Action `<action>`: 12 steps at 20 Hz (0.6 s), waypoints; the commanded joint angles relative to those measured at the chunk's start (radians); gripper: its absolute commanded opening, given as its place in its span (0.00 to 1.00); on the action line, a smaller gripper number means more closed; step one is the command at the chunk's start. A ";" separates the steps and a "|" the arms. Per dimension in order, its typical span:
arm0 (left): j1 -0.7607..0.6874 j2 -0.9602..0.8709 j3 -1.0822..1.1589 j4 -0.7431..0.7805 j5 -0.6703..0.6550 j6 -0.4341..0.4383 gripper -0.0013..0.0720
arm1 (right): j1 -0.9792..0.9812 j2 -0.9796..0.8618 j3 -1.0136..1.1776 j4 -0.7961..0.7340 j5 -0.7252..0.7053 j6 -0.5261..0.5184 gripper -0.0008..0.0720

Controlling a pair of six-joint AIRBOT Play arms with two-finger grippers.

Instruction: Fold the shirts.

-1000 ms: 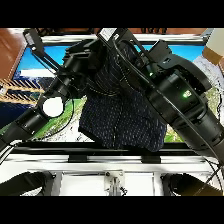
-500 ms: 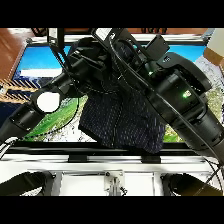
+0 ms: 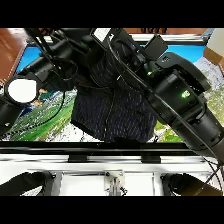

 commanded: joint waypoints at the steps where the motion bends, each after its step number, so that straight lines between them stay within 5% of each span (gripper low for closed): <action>1: 0.050 0.024 0.008 0.027 -0.232 0.004 0.70 | -0.002 0.000 0.001 -0.006 -0.003 0.002 0.16; 5: 0.021 0.021 0.007 0.023 -0.147 0.005 0.78 | -0.002 0.000 0.000 -0.005 -0.004 0.002 0.16; 7: -0.016 0.016 0.008 0.023 -0.028 0.004 0.97 | -0.002 0.000 0.001 -0.005 -0.003 0.002 0.16; 12: -0.029 0.017 0.008 0.022 0.156 -0.002 0.93 | -0.002 0.000 0.001 -0.005 0.009 0.002 0.16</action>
